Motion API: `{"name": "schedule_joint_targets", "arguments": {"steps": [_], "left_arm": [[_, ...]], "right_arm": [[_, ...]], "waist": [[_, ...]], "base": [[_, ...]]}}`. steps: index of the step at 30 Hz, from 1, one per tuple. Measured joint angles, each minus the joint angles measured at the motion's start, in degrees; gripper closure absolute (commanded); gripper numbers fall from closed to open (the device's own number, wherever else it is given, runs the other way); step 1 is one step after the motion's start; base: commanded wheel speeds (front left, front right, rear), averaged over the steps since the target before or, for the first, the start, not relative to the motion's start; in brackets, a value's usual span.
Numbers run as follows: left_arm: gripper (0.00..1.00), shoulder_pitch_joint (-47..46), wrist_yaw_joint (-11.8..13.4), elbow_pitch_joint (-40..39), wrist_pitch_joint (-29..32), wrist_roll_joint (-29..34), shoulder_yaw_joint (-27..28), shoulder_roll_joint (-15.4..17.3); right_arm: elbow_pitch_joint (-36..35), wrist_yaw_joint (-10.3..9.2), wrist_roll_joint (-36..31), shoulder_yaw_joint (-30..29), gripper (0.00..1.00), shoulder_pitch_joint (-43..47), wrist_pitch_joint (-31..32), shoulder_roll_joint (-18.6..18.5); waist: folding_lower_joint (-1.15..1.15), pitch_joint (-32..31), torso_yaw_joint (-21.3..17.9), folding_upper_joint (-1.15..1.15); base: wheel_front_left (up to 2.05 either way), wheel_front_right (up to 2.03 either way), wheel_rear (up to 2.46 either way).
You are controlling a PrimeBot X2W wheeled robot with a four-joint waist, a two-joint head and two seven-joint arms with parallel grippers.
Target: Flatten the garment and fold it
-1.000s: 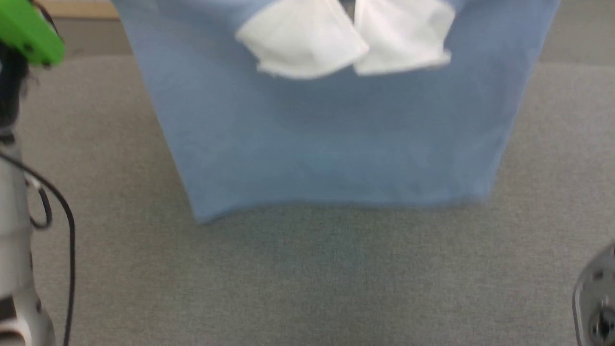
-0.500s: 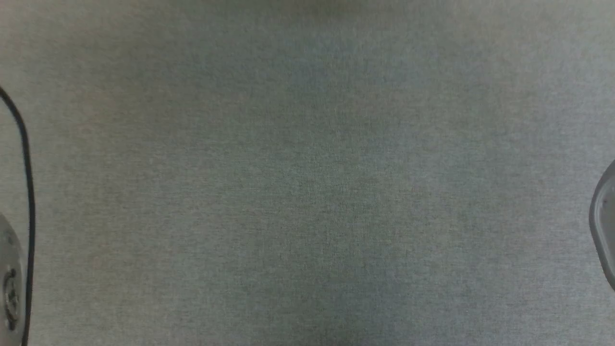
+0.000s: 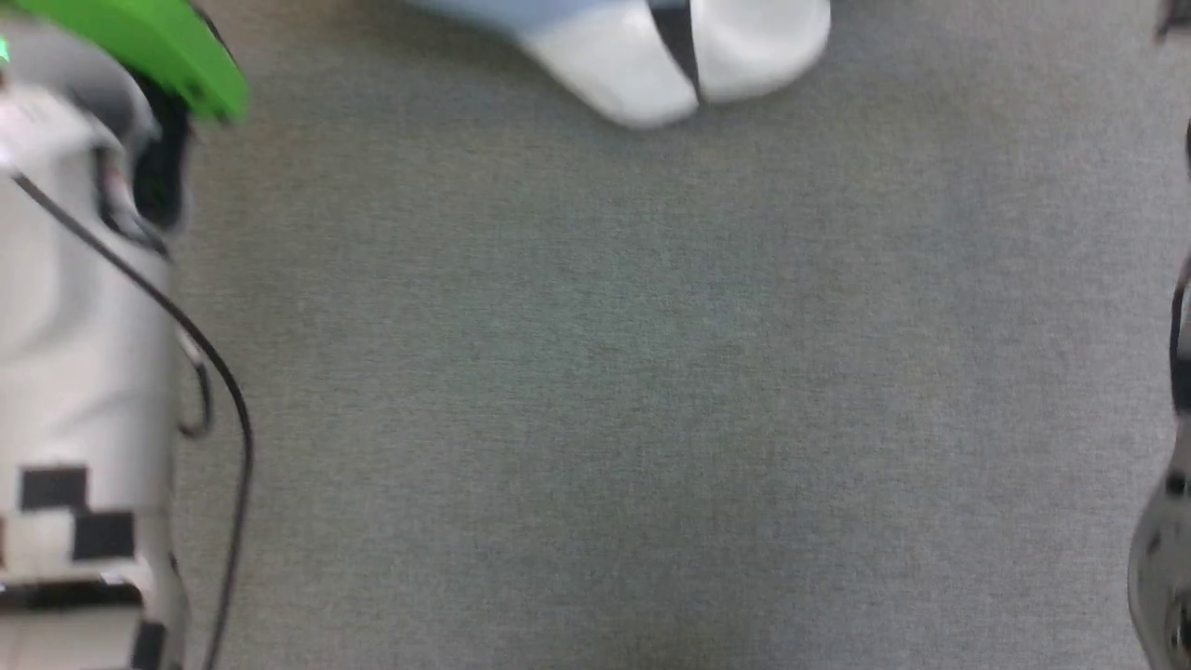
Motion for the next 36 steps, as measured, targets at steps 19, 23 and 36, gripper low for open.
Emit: {"name": "schedule_joint_targets", "arguments": {"steps": [19, 23, 36], "left_arm": [[1.0, 51.0, 5.9, -25.8, -2.7, -7.7, 4.0, -6.0], [1.0, 58.6, 8.9, -32.6, 1.2, -7.8, 4.7, -5.6], [1.0, 63.5, 13.7, -34.1, 17.5, -1.2, -2.6, -0.9]], "right_arm": [[-23.3, 0.01, 12.1, -10.0, 1.0, 52.4, 3.4, 2.8], [-28.9, 0.01, 10.5, -12.5, 1.0, 58.9, 8.8, 4.6], [-36.0, 0.01, -12.4, -0.5, 1.0, 64.6, 33.5, 2.4]], "waist": [[-0.02, -17.0, 2.4, 0.0], [-0.02, -19.8, 2.5, 0.0], [-0.02, -20.7, 1.7, 0.0]], "base": [[0.0, 0.0, 0.0], [0.0, 0.0, 0.0], [0.0, 0.0, 0.0]]}}
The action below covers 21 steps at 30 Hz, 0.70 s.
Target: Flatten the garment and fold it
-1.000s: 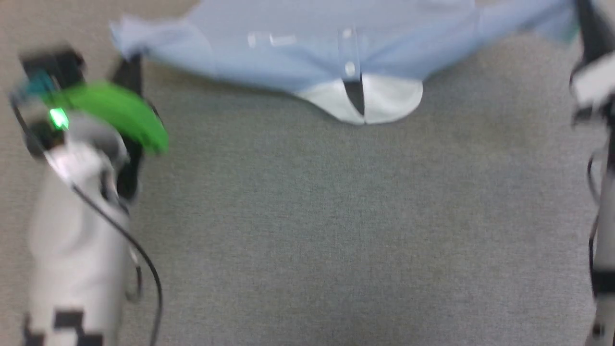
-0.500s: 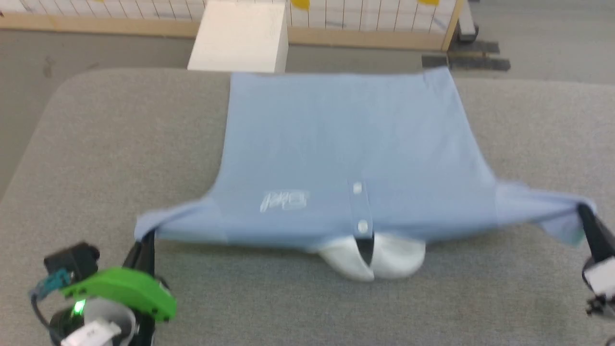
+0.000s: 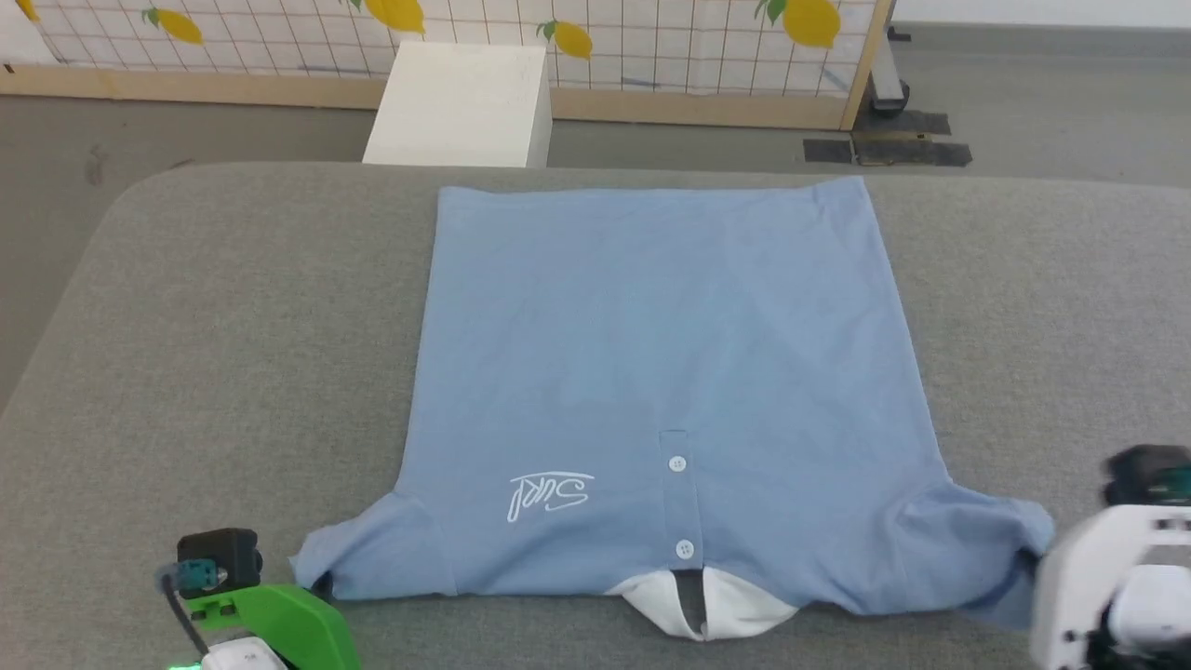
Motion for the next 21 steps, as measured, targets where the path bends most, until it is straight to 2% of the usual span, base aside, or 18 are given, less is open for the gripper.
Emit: {"name": "schedule_joint_targets", "arguments": {"steps": [3, 9, 10, 11, 12, 17, 21], "left_arm": [[1.0, -1.6, -0.1, 2.4, -0.2, -0.1, -0.4, -0.6], [1.0, -3.1, -0.6, 4.3, -3.5, -0.8, -0.1, -2.0], [1.0, -3.2, -0.6, 4.4, -4.1, -1.1, 0.1, -2.3], [1.0, -3.1, -0.6, 4.3, -4.7, -1.4, 0.5, -2.4], [1.0, -3.1, -0.6, 4.2, -5.1, -1.6, 0.7, -2.5], [1.0, -3.0, -0.6, 1.7, -6.7, -3.1, 1.8, -2.8], [1.0, -2.9, -0.5, -0.6, -6.7, -3.0, 1.8, -2.7]], "right_arm": [[3.9, 0.0, -3.7, 3.7, 1.0, -0.9, 2.8, -0.6], [11.1, 0.0, -3.9, 6.1, 1.0, -0.9, 4.3, -1.3], [11.3, 0.0, -3.0, 5.5, 0.9, -0.9, 3.3, -1.1], [11.3, 0.0, -2.2, 5.1, 0.4, -1.0, 2.0, -1.1], [11.2, 0.0, -1.5, 4.7, 0.0, -1.1, 0.8, -1.0], [7.4, -0.01, 6.7, -0.3, 0.0, -5.2, -8.4, 0.6], [3.9, -0.01, 9.5, -4.2, 0.0, -10.9, -15.3, 0.5]], "waist": [[0.0, 0.8, -0.1, 0.0], [0.0, 1.9, 0.4, 0.0], [0.0, 2.1, 0.5, 0.0], [0.0, 2.1, 0.6, 0.0], [0.0, 2.1, 0.6, 0.0], [0.0, 1.6, 0.8, 0.0], [0.0, 1.5, 1.0, 0.0]], "base": [[0.0, 0.0, 0.0], [0.0, 0.0, 0.0], [0.0, 0.0, 0.0], [0.0, 0.0, 0.0], [0.0, 0.0, 0.0], [0.0, 0.0, 0.0], [0.0, 0.0, 0.0]]}}
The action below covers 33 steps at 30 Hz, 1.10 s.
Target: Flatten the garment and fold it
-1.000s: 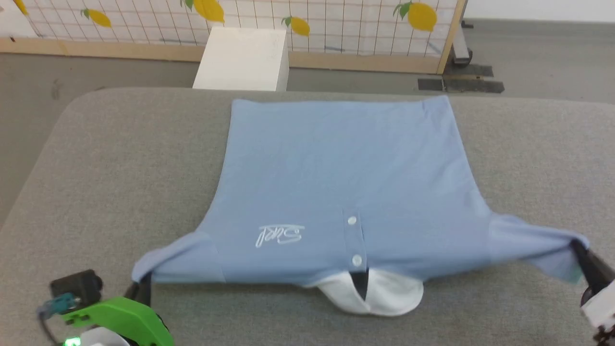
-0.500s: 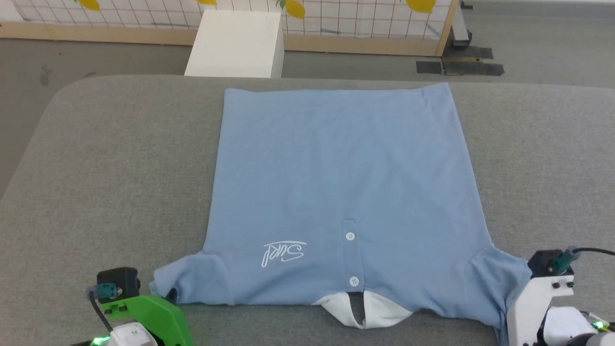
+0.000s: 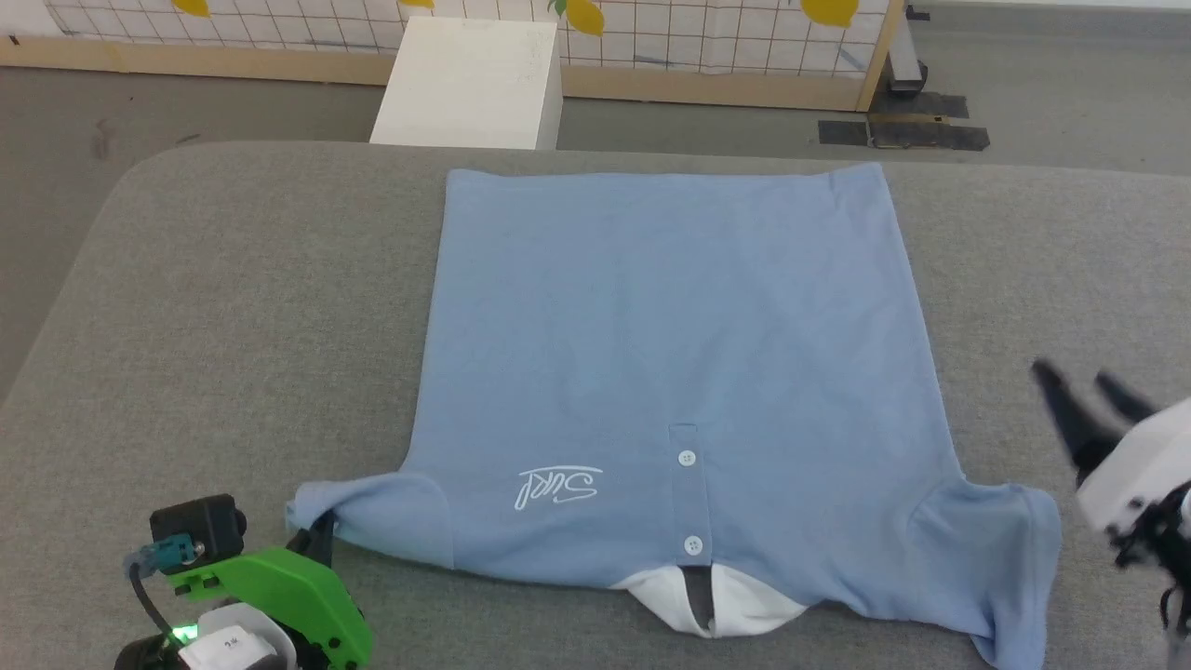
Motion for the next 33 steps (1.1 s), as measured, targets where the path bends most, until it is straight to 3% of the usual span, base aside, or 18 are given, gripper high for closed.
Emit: {"name": "schedule_joint_targets", "arguments": {"steps": [7, 12, 20, 26, 33], "left_arm": [[1.0, 0.0, 0.7, -4.8, 0.0, 0.2, -0.2, 0.0], [1.0, -0.3, 0.7, -7.9, 0.0, 0.2, -1.3, -0.6], [1.0, -1.7, 0.0, -10.9, -2.0, -0.2, -2.4, -2.1], [1.0, -3.5, -0.7, -12.1, -3.6, -0.7, -2.9, -3.3], [1.0, -3.8, -1.1, -14.9, -5.6, -0.9, -3.4, -4.5]], "right_arm": [[2.9, 0.0, -3.2, 0.5, 0.0, -12.7, -1.7, -1.4], [11.4, 0.01, -10.7, 3.7, 0.0, -24.5, -1.7, -6.0], [26.2, 0.01, -21.1, 2.7, 0.0, -44.0, 0.4, -7.5], [32.6, 0.01, -27.0, 2.3, 0.0, -51.5, 4.8, -8.6], [36.4, 0.01, -29.8, 7.0, 0.0, -54.6, 10.3, -11.0]], "waist": [[0.0, 2.5, 0.2, 0.0], [0.0, 6.3, 0.8, 0.0], [0.0, 15.2, 2.8, 0.0], [0.01, 22.0, 5.3, 0.0], [0.01, 28.2, 8.4, 0.0]], "base": [[0.0, 0.0, 0.0], [0.0, 0.0, 0.0], [0.0, 0.0, 0.0], [0.0, 0.0, 0.0], [0.0, 0.0, 0.0]]}}
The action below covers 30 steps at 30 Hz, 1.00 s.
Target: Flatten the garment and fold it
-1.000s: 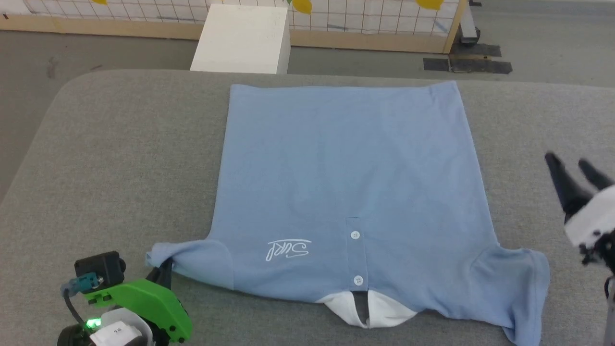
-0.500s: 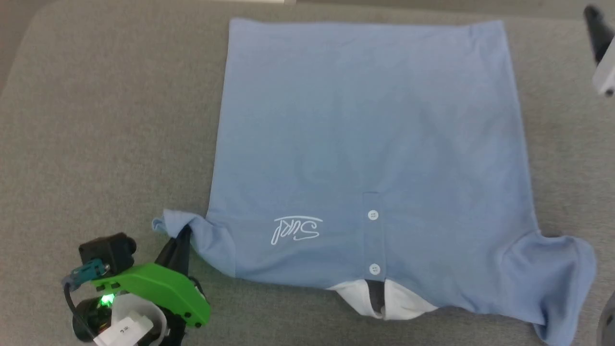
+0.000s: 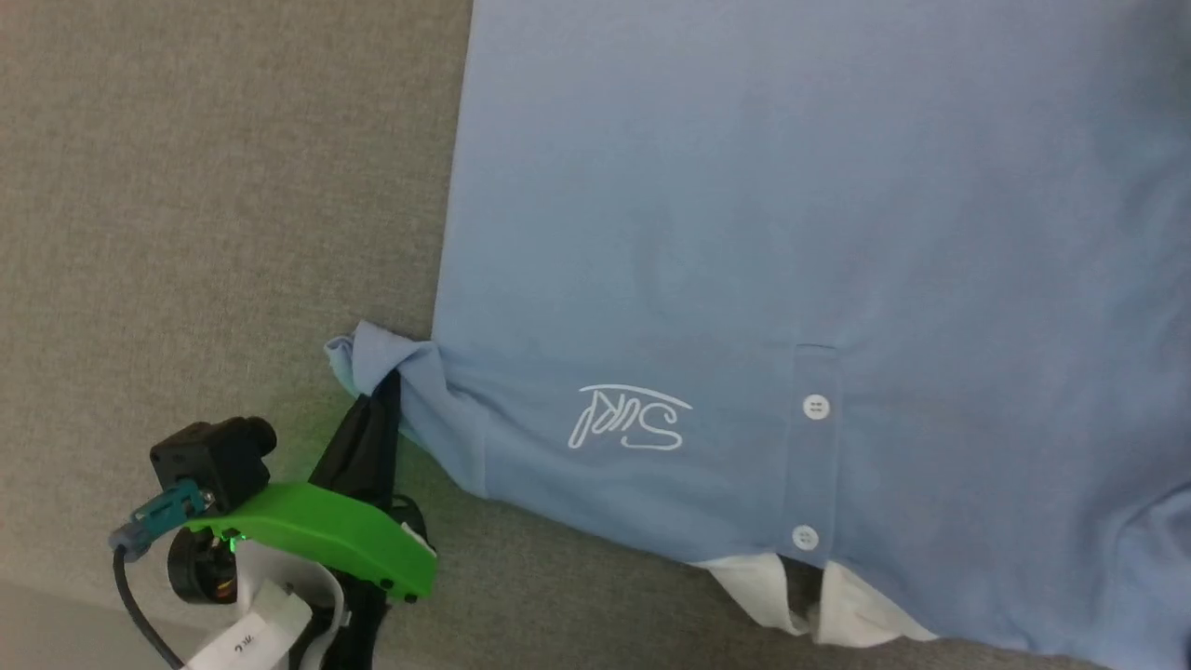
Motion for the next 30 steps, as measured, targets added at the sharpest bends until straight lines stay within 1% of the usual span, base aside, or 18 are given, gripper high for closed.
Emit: {"name": "schedule_joint_targets", "arguments": {"steps": [4, 6, 7, 8, 9, 11, 13, 16, 19, 21, 24, 27, 30], "left_arm": [[1.0, -0.1, -0.1, -0.5, -0.6, -0.2, -0.5, -0.6], [1.0, -0.4, -0.4, -0.3, -1.0, -0.2, -0.6, -0.6], [1.0, -0.6, -0.5, -0.1, -1.1, -0.2, -0.6, -0.6], [1.0, -0.8, -0.6, 0.2, -1.2, -0.2, -0.6, -0.6], [1.0, -1.0, -0.6, 0.6, -1.3, -0.3, -0.5, -0.6], [1.0, -1.1, -0.6, 1.5, -1.5, -0.3, -0.2, -0.5], [1.0, -1.3, -1.0, 2.7, -1.5, -0.3, 0.1, -0.2], [1.0, -1.3, -1.0, 5.4, -1.4, -0.3, 0.5, 0.9], [1.0, -0.9, -1.0, 7.5, -0.8, -0.4, 0.9, 1.6], [1.0, -0.2, -0.8, 8.5, -0.3, -0.3, 0.8, 1.9], [1.0, 1.6, -0.2, 10.0, 0.2, -0.3, 0.9, 2.5], [1.0, 3.2, 0.4, 10.5, 0.7, -0.3, 0.9, 2.9], [1.0, 3.9, 0.8, 10.5, 1.1, -0.3, 0.9, 2.9]], "right_arm": [[0.7, -0.01, -0.4, 1.5, 0.0, -0.9, 2.7, -1.1], [0.8, -0.01, 0.2, 1.0, 0.0, -1.7, 4.7, -1.6], [0.8, -0.02, 0.5, 0.6, 0.69, -2.0, 5.7, -1.7], [0.7, -0.02, 0.5, 0.7, 0.88, -2.1, 6.1, -1.9], [0.6, -0.02, 0.7, 0.9, 1.0, -2.1, 6.3, -2.0], [0.4, 0.0, 1.8, 0.3, 1.0, -2.0, 6.1, -1.8], [-0.2, 0.01, 2.8, -0.2, 1.0, -1.5, 4.3, -1.8], [-3.0, 0.01, 7.0, 0.6, 1.0, 0.4, 0.2, -2.3], [-6.0, 0.01, 11.2, 1.6, 1.0, 4.9, -0.4, -3.3], [-8.7, 0.01, 13.8, 2.2, 1.0, 9.3, 0.5, -4.4], [-14.7, 0.01, 17.6, 2.2, 1.0, 17.8, 3.6, -5.4], [-22.9, 0.01, 20.8, 0.3, 1.0, 28.0, 7.2, -5.3], [-30.2, 0.01, 22.8, -2.8, 1.0, 38.2, 10.7, -3.8]], "waist": [[0.0, 2.1, 1.6, 0.0], [0.0, 2.7, 2.3, 0.0], [0.0, 2.8, 2.6, 0.0], [0.0, 2.7, 2.7, 0.0], [0.0, 2.5, 2.8, 0.0], [0.0, 1.8, 2.9, 0.0], [0.0, 0.9, 3.0, 0.0], [0.0, -1.9, 2.7, 0.0], [0.0, -4.7, 2.2, 0.0], [0.0, -6.7, 1.6, 0.0], [0.0, -10.2, 0.3, 0.0], [0.0, -14.2, -1.7, 0.0], [-0.01, -17.5, -3.8, 0.0]], "base": [[0.0, 0.0, 0.0], [0.0, 0.0, 0.0], [0.0, 0.0, 0.0], [0.0, 0.0, 0.0], [0.0, 0.0, 0.0], [0.0, 0.0, 0.0], [0.0, 0.0, 0.0], [0.0, 0.0, 0.0], [0.0, 0.0, 0.0], [0.0, 0.0, 0.0], [0.0, 0.0, 0.0], [0.0, 0.0, 0.0], [0.0, 0.0, 0.0]]}}
